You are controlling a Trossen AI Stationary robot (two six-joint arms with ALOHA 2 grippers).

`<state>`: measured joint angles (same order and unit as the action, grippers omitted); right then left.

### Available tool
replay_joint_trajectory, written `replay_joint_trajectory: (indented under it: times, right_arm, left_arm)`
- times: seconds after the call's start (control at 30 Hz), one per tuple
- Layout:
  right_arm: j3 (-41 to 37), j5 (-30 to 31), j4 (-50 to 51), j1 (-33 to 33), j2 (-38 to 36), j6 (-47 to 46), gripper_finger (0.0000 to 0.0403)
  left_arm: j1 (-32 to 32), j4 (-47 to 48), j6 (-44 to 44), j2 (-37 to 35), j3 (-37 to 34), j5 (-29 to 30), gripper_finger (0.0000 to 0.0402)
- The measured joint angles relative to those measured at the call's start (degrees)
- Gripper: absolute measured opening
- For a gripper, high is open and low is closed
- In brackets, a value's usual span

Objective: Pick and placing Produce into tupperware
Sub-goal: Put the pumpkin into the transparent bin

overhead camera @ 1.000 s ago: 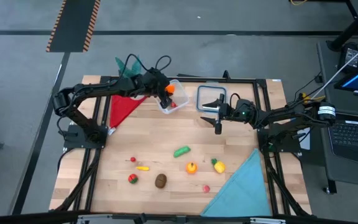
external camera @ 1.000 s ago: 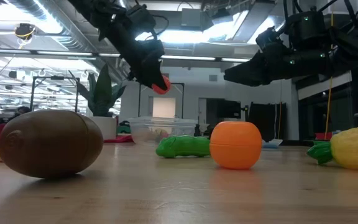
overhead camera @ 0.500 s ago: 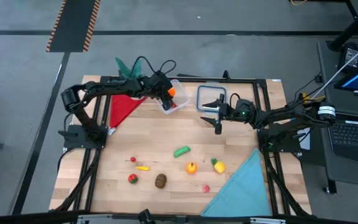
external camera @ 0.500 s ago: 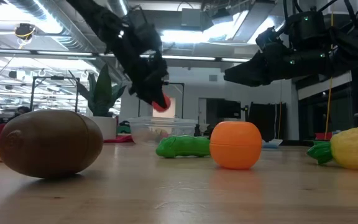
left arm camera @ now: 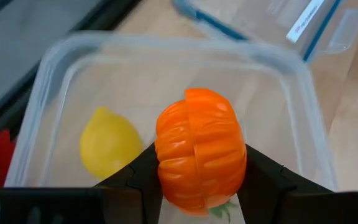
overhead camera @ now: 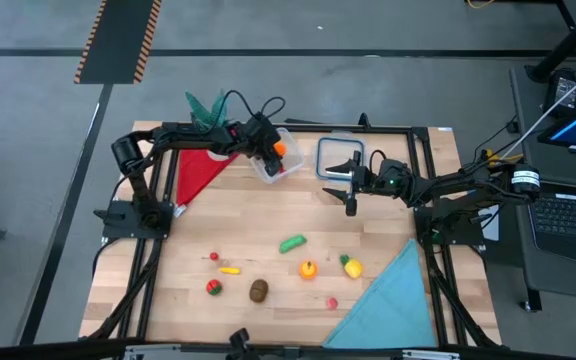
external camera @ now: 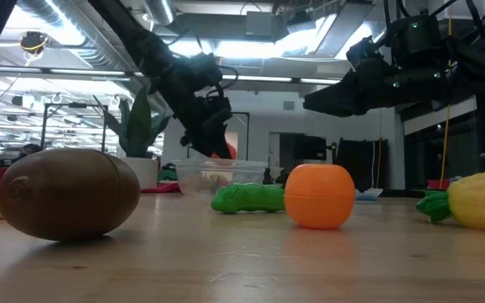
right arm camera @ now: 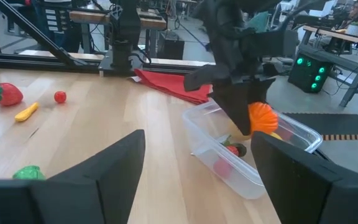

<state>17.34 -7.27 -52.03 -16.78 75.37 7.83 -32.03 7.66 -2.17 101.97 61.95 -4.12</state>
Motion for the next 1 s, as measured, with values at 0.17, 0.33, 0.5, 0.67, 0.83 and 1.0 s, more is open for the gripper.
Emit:
replay_joint_trajectory:
  times: [0.17, 0.33, 0.5, 0.67, 0.83, 1.0]
  right_arm:
    - [-0.01, 0.02, 0.04, 0.00, 0.00, 0.07, 0.0294]
    - [0.00, 0.02, 0.04, 0.00, 0.00, 0.14, 0.0294]
    - [0.01, 0.04, 0.07, 0.01, 0.00, 0.12, 0.0294]
    - [0.00, 0.04, 0.07, 0.00, 0.00, 0.14, 0.0294]
    - [0.00, 0.04, 0.07, 0.01, 0.00, 0.14, 0.0294]
    - [0.01, 0.04, 0.07, 0.00, 0.00, 0.14, 0.0294]
  left_arm:
    - [0.04, -1.11, 0.41, 0.00, 0.02, -0.11, 0.0152]
    - [0.04, -2.10, 0.85, 0.98, -0.02, -0.10, 0.0152]
    - [-0.09, -2.62, 0.89, 1.55, -0.02, -0.10, 0.0152]
    - [-0.11, -3.84, 0.89, 1.89, 0.02, -0.07, 0.0152]
    - [-0.11, -3.86, 0.87, 1.88, 0.06, -0.08, 0.0152]
    - [-0.11, -3.05, 0.90, 3.46, 2.95, -3.16, 0.0152]
